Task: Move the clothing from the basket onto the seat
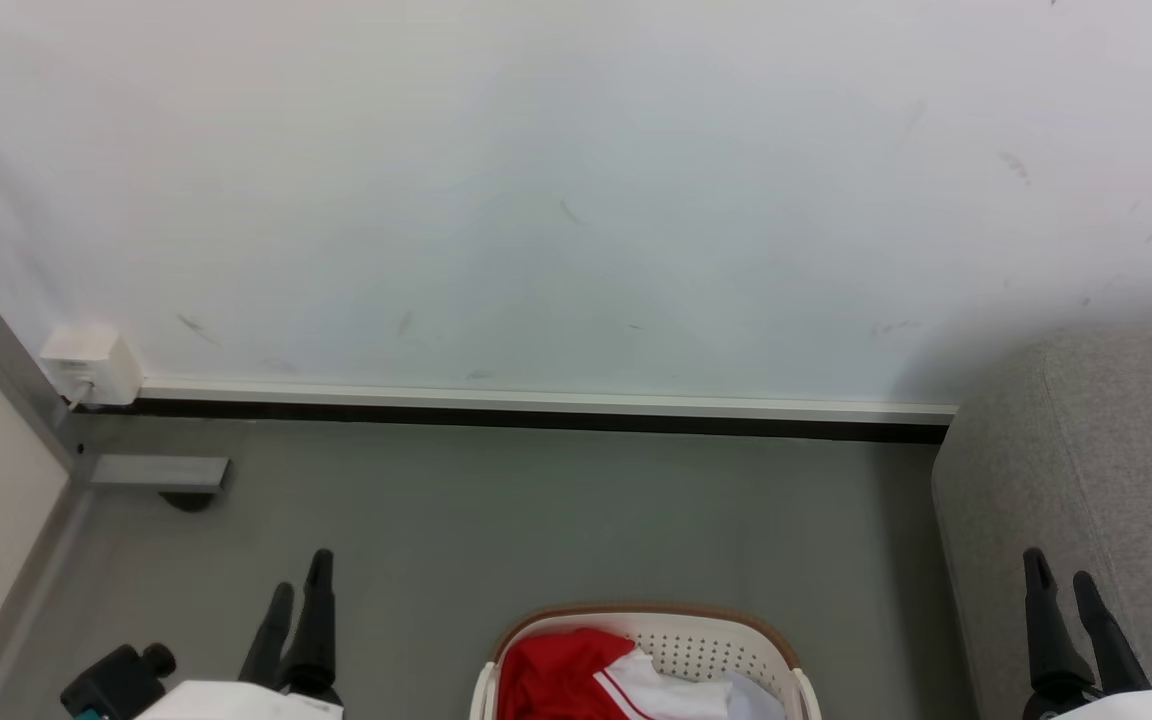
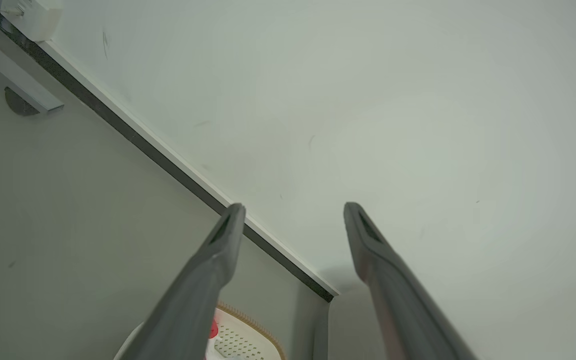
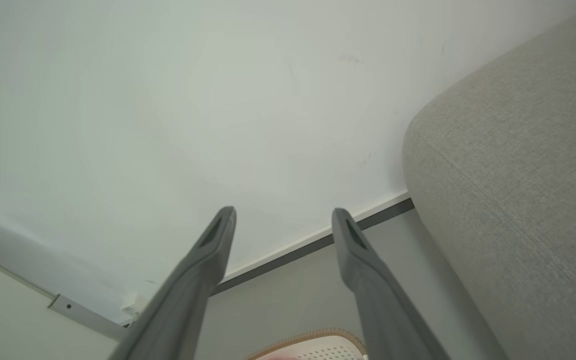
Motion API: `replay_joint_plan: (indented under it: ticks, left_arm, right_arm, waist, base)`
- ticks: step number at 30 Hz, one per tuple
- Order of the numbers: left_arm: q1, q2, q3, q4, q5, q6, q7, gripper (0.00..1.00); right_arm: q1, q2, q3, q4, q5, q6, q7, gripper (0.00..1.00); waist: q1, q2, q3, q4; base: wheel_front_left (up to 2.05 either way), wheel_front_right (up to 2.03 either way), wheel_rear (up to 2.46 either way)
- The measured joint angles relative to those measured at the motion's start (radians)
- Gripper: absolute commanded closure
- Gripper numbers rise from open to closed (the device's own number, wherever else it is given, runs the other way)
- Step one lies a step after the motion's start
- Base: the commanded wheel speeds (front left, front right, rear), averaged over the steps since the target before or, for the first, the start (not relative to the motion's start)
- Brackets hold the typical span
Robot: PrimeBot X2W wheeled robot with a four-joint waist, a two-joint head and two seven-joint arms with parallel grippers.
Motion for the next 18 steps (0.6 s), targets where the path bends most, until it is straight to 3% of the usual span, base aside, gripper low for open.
replay_joint_plan:
  ticks: [9, 18]
  left_arm:
    - [0.019, 0.033, -0.058, -0.022, 0.174, 0.054, -0.03, 0.0]
    - [0.023, 0.06, -0.102, -0.043, 0.27, 0.105, -0.056, 0.0]
  right_arm:
    - [0.0, -0.001, 0.011, 0.034, -0.151, 0.0, -0.031, 0.0]
    - [0.0, 0.0, 0.019, 0.051, -0.276, 0.0, -0.057, 0.0]
  waist:
    - [0.0, 0.0, -0.004, 0.009]
    - [0.0, 0.0, -0.008, 0.019]
  base:
    - [0.0, 0.0, 0.0]
    - [0.0, 0.0, 0.0]
